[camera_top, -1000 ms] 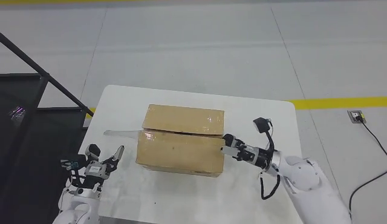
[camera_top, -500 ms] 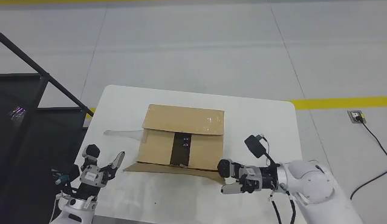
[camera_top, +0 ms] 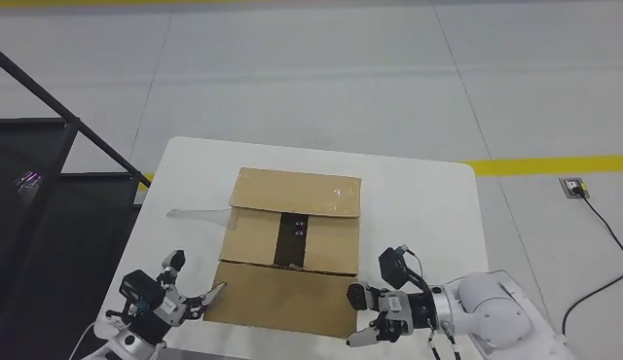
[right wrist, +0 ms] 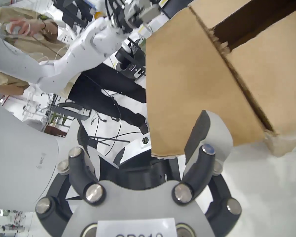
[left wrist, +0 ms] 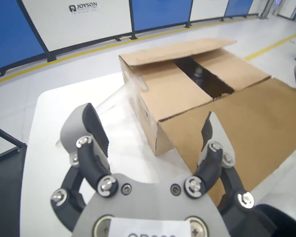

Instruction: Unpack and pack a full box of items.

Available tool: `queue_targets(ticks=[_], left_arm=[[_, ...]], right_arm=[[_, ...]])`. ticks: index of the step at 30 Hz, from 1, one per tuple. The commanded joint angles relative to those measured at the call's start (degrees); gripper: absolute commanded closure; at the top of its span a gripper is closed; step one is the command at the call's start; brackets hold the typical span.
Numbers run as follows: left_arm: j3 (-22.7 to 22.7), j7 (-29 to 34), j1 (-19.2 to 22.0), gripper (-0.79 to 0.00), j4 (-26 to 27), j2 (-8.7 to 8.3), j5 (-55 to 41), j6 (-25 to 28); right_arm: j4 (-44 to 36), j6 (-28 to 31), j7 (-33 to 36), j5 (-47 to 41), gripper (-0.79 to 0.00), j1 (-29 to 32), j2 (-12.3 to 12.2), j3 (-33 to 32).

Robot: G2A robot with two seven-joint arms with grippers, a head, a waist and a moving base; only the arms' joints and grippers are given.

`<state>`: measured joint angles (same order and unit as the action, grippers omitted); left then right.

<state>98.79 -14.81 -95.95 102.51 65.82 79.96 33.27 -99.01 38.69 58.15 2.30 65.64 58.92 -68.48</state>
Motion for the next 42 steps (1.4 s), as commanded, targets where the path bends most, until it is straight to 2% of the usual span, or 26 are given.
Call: queue_targets(ticks=[1, 4, 11, 17, 19, 21, 24, 31, 35, 42], left_arm=[[-0.79, 0.37, 0.46, -0.785, -1.17, -0.20, 3.50, 0.85], [-1.83, -0.15, 0.98, -0.785, -2.52, -0.24, 5.92, -0.49], [-2.10, 1.64, 2.91, -0.785, -4.38, -0.43, 4.91, -0.13], [-2.10, 1.64, 2.91, -0.785, -4.38, -0.43, 4.91, -0.13], [-2.10, 1.64, 2.91, -0.785, -4.38, -0.43, 4.91, -0.13], [-2.29, 1.96, 2.96, -0.785, -4.41, -0.40, 4.68, -0.55], [-2.88, 2.92, 3.37, -0.785, -4.39, -0.43, 4.65, -0.79], [-3.22, 2.95, 3.40, -0.785, -4.35, -0.67, 5.85, -0.86], [-3.30, 2.80, 3.26, -0.785, -4.40, -0.81, 6.29, -0.73], [-3.66, 2.82, 3.15, -0.785, -3.97, -1.07, 7.34, -0.30]], right_arm=[[-0.32, -3.51, -7.52, -0.36, -0.785, 0.12, 0.30, -0.85], [-1.72, -7.56, -14.50, -5.52, -0.785, 0.67, 0.80, -1.05], [-1.90, -8.59, -14.53, -6.99, -0.785, 0.38, 0.84, -1.06], [-1.90, -8.59, -14.53, -6.99, -0.785, 0.38, 0.84, -1.06], [-1.02, -11.26, -13.76, -9.99, -0.785, 0.95, 0.96, -0.03], [0.77, -15.71, -10.13, -17.15, -0.785, -1.57, 1.25, 1.23], [6.01, -19.80, -9.71, -21.06, -0.785, -6.29, 2.12, 3.84], [18.18, -25.44, -13.98, -24.58, -0.785, -15.82, 4.80, 10.29], [22.51, -25.01, -15.04, -25.80, -0.785, -18.89, 6.10, 12.69], [25.04, -22.00, -23.04, -24.31, -0.785, -21.30, 7.51, 13.20]])
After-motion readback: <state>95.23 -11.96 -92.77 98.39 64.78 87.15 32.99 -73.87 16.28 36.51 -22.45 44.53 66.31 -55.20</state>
